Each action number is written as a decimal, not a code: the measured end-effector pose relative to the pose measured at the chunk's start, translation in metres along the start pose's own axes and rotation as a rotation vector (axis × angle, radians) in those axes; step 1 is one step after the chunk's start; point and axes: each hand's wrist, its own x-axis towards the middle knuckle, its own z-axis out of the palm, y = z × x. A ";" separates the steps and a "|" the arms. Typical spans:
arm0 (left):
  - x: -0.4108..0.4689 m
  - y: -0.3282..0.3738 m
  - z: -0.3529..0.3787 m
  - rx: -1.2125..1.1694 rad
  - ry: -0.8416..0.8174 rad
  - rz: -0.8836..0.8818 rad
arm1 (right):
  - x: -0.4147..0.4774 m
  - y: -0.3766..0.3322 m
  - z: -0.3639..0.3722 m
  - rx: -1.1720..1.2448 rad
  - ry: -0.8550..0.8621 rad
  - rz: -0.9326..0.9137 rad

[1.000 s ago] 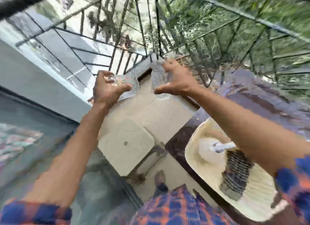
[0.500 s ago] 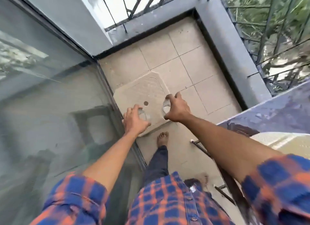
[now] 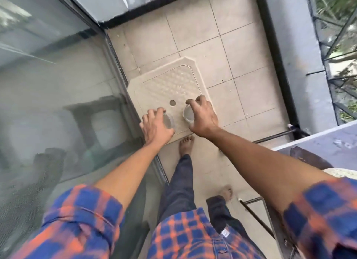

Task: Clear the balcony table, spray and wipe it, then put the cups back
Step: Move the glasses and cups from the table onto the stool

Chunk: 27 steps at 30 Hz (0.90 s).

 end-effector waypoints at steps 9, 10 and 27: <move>-0.010 0.010 0.001 -0.052 0.010 -0.079 | -0.007 -0.005 -0.008 0.064 -0.119 0.011; -0.012 0.011 -0.004 -0.076 0.024 -0.077 | -0.007 -0.006 -0.013 0.101 -0.122 0.031; -0.112 0.233 -0.155 -0.677 0.292 0.629 | -0.173 0.023 -0.268 0.453 0.359 0.049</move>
